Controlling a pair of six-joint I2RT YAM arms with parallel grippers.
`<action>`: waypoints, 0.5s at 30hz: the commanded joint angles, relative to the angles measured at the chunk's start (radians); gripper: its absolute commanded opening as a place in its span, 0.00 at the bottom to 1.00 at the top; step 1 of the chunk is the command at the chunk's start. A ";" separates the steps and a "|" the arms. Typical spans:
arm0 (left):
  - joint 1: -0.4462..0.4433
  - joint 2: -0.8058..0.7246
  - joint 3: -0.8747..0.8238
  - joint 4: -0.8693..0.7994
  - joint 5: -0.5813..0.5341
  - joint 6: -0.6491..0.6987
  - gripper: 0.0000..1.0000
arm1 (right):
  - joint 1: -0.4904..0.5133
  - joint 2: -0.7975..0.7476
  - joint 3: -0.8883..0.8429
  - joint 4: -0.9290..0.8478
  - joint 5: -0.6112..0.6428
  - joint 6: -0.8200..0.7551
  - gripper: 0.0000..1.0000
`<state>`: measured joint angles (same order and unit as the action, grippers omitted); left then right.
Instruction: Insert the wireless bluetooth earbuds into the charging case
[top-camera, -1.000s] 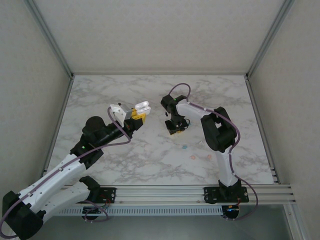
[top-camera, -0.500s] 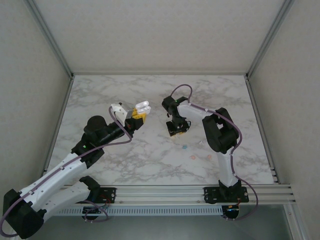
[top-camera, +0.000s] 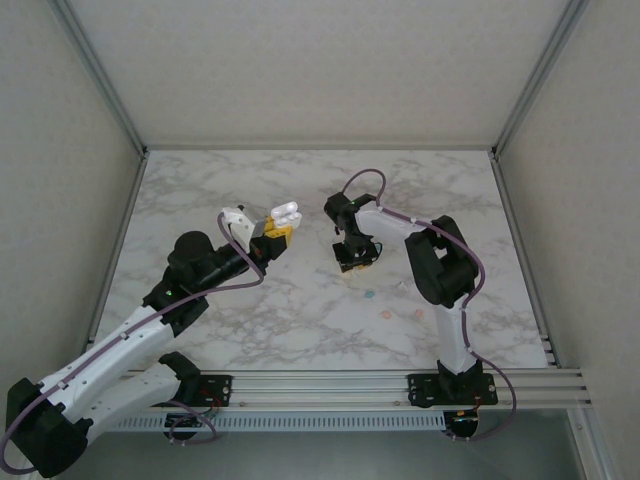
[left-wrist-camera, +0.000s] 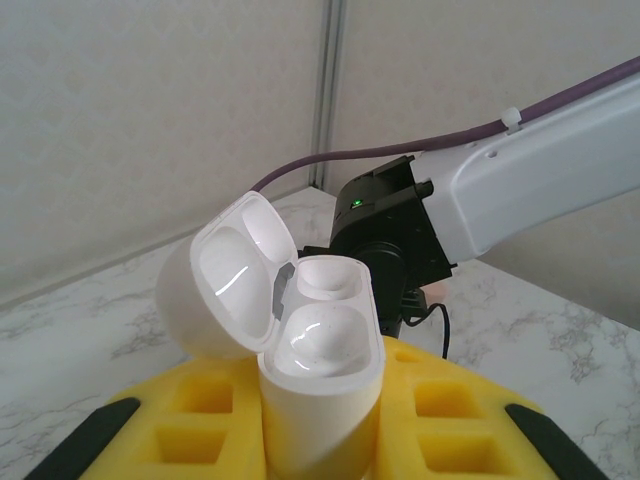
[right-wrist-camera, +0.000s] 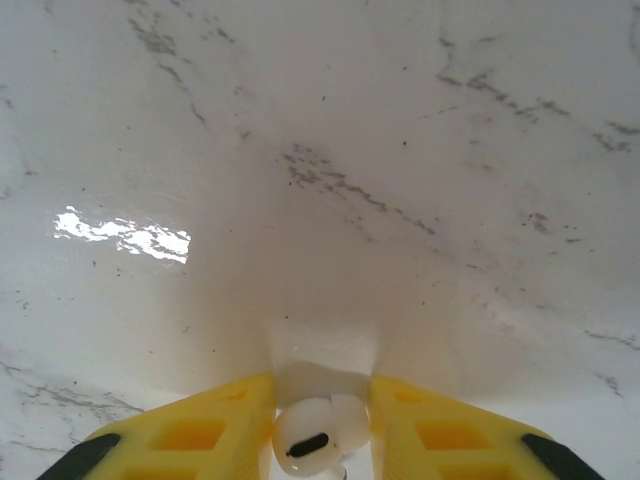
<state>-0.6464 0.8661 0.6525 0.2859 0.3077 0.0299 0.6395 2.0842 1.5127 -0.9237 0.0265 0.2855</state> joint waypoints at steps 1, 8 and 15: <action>-0.009 0.005 0.027 0.002 -0.008 0.004 0.14 | 0.007 -0.042 -0.027 -0.009 -0.005 0.034 0.29; -0.009 0.031 0.021 0.020 -0.027 -0.001 0.14 | 0.006 -0.223 -0.046 0.038 0.014 0.061 0.29; -0.009 0.096 0.018 0.114 -0.022 -0.017 0.14 | 0.007 -0.521 -0.058 0.178 -0.023 0.135 0.29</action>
<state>-0.6464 0.9421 0.6525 0.3172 0.2935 0.0288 0.6395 1.6695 1.4658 -0.8303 0.0238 0.3660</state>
